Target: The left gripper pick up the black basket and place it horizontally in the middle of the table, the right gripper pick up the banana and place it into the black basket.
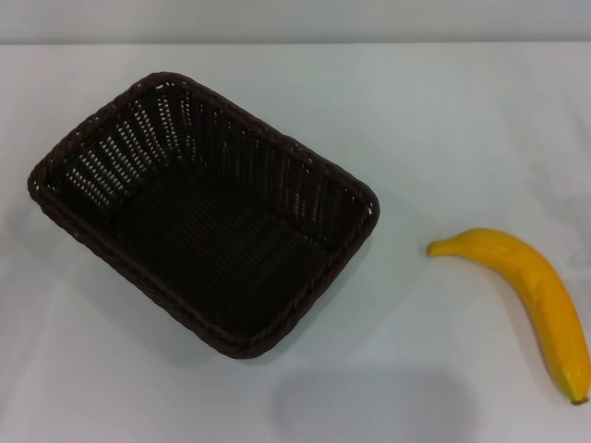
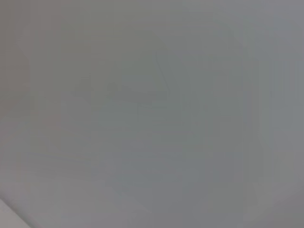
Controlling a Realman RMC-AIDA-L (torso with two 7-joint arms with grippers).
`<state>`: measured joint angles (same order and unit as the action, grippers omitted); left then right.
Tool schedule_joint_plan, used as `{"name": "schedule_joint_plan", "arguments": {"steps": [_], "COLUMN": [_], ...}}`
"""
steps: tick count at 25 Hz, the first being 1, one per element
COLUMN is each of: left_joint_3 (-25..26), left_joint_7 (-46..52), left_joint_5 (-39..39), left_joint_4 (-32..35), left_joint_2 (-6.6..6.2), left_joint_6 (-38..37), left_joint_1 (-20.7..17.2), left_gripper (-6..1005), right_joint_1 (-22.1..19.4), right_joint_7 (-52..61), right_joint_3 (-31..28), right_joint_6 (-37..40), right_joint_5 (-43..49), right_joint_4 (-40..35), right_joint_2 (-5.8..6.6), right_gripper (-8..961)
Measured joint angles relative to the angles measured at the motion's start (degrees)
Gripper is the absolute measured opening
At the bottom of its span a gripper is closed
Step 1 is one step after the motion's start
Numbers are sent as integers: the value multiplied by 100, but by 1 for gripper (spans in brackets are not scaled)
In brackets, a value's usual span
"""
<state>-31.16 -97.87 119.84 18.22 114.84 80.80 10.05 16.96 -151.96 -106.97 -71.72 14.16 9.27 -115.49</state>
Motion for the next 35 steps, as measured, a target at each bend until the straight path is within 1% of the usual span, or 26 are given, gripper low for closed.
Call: {"name": "schedule_joint_plan", "arguments": {"steps": [2, 4, 5, 7, 8, 9, 10, 13, 14, 15, 18, 20, 21, 23, 25, 26, 28, 30, 35], "left_joint_3": [-51, -57, -58, -59, -57, -62, -62, -64, -64, -69, -135, -231, -307, -399, -435, -438, -445, -502, -673], "left_joint_7": [1016, 1872, 2143, 2765, 3112, 3244, 3498, 3731, 3788, 3874, 4023, 4058, 4081, 4103, 4122, 4117, 4069, 3980, 3934], "left_joint_5": [-819, -1755, -2122, -2948, -3501, -3745, -4329, -5428, -5758, -6127, -7120, -7640, -7997, -8551, -9043, -9191, -9326, -9351, -9372], "left_joint_4": [502, 961, 1105, 1461, 1632, 1708, 1829, 1900, 1902, 1911, 1924, 1928, 1931, 1931, 1954, 1965, 1987, 1979, 1946], "left_joint_2": [-263, -591, -706, -985, -1132, -1202, -1379, -1684, -1755, -1816, -1919, -1933, -1893, -1752, -1509, -1416, -1264, -1162, -1045], "left_joint_6": [-112, -113, -106, -75, -19, 13, 141, 457, 536, 616, 817, 919, 932, 864, 669, 589, 436, 293, -78], "left_joint_1": [116, 402, 513, 846, 1074, 1197, 1522, 2234, 2426, 2664, 3126, 3291, 3384, 3549, 3764, 3828, 3916, 3985, 4030], "left_gripper": [861, 861, 861, 861, 861, 860, 860, 860, 860, 860, 860, 859, 859, 859, 859, 859, 859, 859, 858], "right_joint_1": [7, 19, 21, 29, 30, 34, 42, 67, 69, 75, 136, 217, 252, 262, 244, 239, 239, 242, 244], "right_joint_7": [0, -2, -2, -2, -2, -2, -2, -2, -1, -1, 0, 1, 3, 6, 8, 9, 9, 9, 9], "right_joint_3": [0, 1, 1, 0, 0, 1, 1, 12, 21, 32, 48, 62, 67, 69, 60, 56, 59, 64, 64], "right_joint_6": [2, 26, 37, 44, 45, 45, 46, 46, 43, 34, 20, 25, 23, -14, -41, -44, -46, -50, -60], "right_joint_5": [0, -19, -58, -99, -105, -106, -110, -114, -114, -116, -116, -108, -100, -98, -108, -111, -113, -114, -115], "right_joint_4": [3, 15, 21, 28, 28, 30, 31, 32, 31, 32, 30, 27, 27, 28, 28, 28, 28, 29, 32], "right_joint_2": [1, 0, 0, 1, 0, 0, 0, -2, -4, -8, -26, -41, -45, -47, -46, -45, -45, -44, -39], "right_gripper": [845, 844, 844, 844, 844, 844, 844, 844, 844, 844, 844, 845, 845, 845, 845, 845, 845, 845, 845]}}
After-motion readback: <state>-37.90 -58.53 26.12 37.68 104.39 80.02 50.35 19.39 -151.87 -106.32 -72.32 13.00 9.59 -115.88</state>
